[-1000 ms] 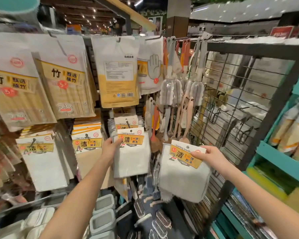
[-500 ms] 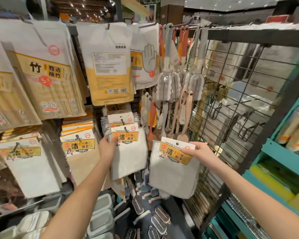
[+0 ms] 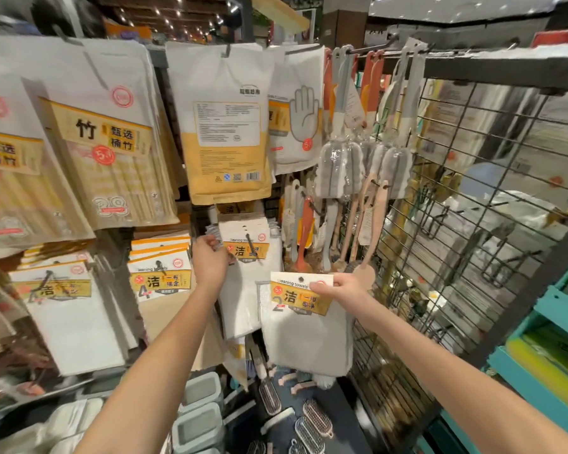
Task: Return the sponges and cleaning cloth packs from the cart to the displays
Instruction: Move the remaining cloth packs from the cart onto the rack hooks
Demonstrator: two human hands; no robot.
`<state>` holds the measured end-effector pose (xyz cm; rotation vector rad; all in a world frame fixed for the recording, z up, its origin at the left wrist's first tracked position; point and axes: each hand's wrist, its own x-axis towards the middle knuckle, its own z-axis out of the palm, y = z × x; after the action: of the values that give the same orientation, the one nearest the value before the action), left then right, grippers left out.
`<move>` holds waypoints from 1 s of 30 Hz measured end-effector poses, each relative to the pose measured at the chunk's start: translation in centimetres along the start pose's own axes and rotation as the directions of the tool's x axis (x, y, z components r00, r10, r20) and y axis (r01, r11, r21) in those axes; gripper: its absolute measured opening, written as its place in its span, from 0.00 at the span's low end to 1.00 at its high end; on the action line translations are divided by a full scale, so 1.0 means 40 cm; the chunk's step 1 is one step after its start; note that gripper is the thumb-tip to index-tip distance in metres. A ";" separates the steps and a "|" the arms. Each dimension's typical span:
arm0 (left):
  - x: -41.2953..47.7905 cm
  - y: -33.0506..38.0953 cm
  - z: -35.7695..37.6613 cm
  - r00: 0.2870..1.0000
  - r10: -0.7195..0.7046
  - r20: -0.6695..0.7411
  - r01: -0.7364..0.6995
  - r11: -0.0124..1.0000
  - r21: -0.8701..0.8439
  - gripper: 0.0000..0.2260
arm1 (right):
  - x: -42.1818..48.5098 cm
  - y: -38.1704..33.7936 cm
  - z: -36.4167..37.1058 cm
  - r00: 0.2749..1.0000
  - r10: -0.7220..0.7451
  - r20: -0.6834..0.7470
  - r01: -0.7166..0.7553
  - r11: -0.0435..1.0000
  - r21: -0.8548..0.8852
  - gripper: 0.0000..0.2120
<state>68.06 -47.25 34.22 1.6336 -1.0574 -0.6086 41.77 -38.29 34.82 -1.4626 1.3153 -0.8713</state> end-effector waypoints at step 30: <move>-0.123 -0.082 -0.219 0.917 0.116 0.383 -0.024 0.971 -0.237 0.08 | 0.434 -0.136 0.228 0.944 0.131 -0.304 -0.181 0.973 -0.144 0.17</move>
<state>73.91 -38.46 33.37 1.2935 -1.2783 -1.0027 54.87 -53.83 35.84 -1.3704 1.7407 -0.9129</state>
